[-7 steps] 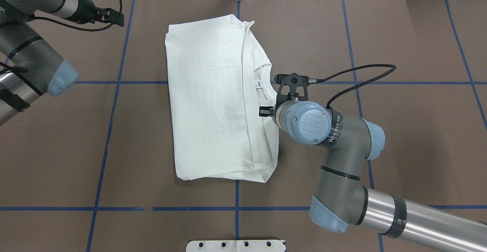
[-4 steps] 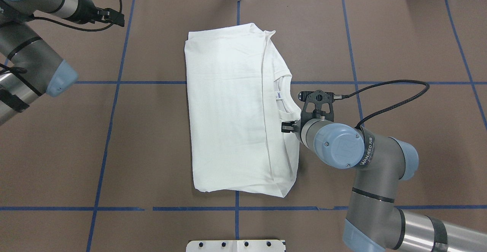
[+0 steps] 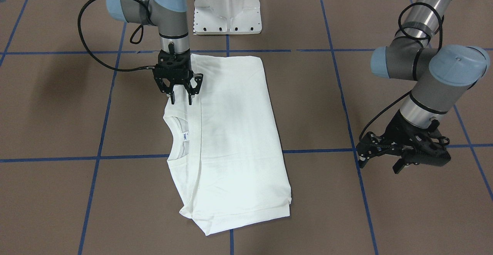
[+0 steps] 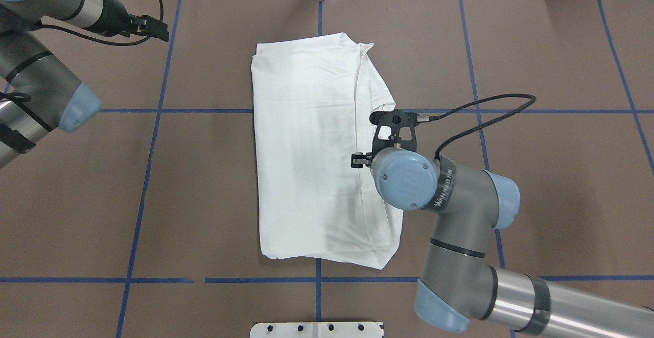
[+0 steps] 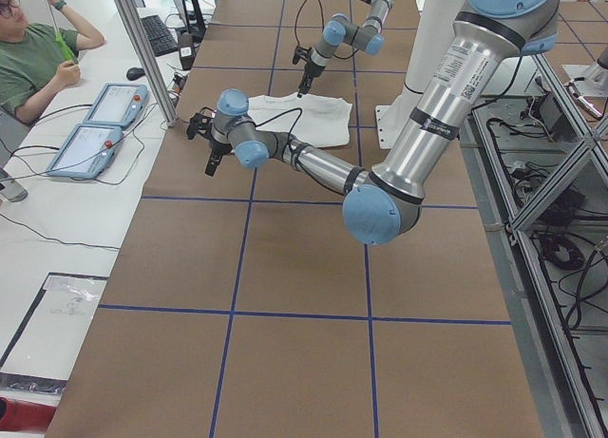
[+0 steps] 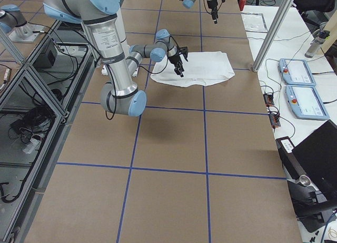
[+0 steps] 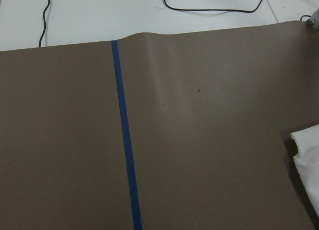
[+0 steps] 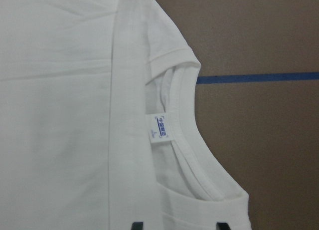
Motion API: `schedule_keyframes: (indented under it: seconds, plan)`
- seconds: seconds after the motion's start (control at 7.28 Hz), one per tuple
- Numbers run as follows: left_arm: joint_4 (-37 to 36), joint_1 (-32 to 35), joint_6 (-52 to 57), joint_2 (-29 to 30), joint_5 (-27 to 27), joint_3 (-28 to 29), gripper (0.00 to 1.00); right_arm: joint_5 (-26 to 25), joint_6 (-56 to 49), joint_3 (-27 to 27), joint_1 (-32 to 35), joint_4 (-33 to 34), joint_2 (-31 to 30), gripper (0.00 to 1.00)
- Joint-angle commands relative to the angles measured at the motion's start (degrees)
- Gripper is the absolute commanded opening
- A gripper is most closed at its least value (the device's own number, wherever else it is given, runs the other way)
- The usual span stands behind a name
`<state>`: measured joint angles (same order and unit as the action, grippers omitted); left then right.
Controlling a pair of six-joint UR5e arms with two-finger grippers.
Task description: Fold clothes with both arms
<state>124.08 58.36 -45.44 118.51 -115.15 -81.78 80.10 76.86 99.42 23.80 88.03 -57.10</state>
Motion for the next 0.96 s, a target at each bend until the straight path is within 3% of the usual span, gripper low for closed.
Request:
schedule_keyframes:
  seconds: [0.0, 0.41, 0.82]
  plan:
    - [0.02, 0.00, 0.00, -0.12, -1.04, -0.13, 1.00, 2.77, -4.49, -12.43, 5.27, 3.37, 11.27, 1.00]
    - [0.02, 0.00, -0.09, -1.18, -1.83, -1.36, 1.00, 2.87, -9.26, -32.38, 9.85, 2.94, 23.49, 1.00]
    - [0.11, -0.08, 0.00, -1.18, -1.83, -1.37, 1.00, 2.52, -15.50, -38.86, 11.79, 3.37, 24.76, 1.00]
